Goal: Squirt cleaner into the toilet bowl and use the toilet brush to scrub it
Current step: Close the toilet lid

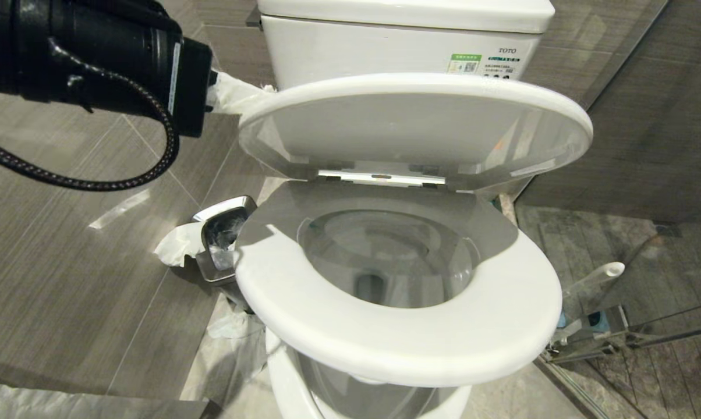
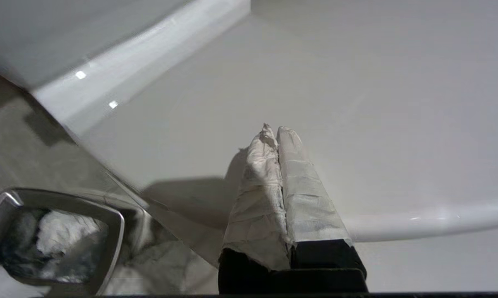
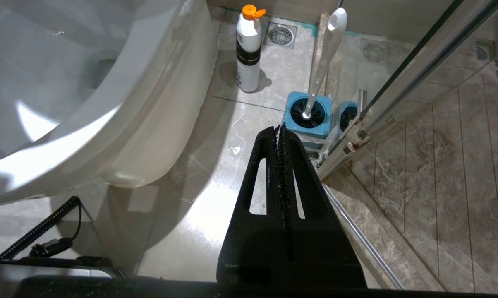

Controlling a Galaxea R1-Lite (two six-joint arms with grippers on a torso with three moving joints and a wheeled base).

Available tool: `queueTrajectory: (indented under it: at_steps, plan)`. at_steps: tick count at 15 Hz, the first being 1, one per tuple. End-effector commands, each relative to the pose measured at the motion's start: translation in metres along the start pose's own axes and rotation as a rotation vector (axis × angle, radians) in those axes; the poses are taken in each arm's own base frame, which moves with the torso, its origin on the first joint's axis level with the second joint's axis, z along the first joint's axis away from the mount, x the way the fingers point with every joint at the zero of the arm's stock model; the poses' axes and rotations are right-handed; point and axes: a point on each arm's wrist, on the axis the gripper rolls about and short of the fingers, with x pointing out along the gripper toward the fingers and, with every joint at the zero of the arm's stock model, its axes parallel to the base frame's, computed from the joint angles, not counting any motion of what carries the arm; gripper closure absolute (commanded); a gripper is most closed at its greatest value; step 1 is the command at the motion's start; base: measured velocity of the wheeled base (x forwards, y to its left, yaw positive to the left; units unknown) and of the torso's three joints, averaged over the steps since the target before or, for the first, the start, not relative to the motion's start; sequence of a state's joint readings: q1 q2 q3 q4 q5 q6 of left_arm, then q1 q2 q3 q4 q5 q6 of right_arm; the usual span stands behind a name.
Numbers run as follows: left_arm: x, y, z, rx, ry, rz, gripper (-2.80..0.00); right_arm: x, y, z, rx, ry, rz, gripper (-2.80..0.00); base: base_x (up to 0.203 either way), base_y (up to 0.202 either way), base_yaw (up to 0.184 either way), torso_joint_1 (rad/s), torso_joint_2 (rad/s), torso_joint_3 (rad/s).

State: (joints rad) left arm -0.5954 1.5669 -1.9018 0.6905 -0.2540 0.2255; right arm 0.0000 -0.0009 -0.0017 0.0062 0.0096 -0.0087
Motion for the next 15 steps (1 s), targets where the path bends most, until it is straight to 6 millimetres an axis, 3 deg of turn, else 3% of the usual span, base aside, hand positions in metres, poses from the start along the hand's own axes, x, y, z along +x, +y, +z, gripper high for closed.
queueTrajectory:
  at_steps: [1, 4, 15]
  plan:
    - [-0.002, -0.011, -0.015, -0.009, 0.092, -0.047, 0.00, 0.000, 0.000, 0.000, -0.001, 0.001, 0.001, 0.00, 0.000, 0.000, 0.000, 0.000, 0.00, 0.000]
    - [0.005, -0.020, -0.035, -0.012, 0.188, -0.079, 0.00, 0.000, 0.000, 0.000, -0.001, 0.001, 0.000, 0.00, 0.000, 0.000, 0.000, 0.000, 0.00, 0.000]
    - [0.042, -0.025, -0.085, -0.056, 0.379, -0.063, 0.00, 0.000, 0.000, 0.000, -0.001, 0.001, 0.000, 0.00, 0.000, 0.000, 0.000, 0.000, 0.00, 0.000]
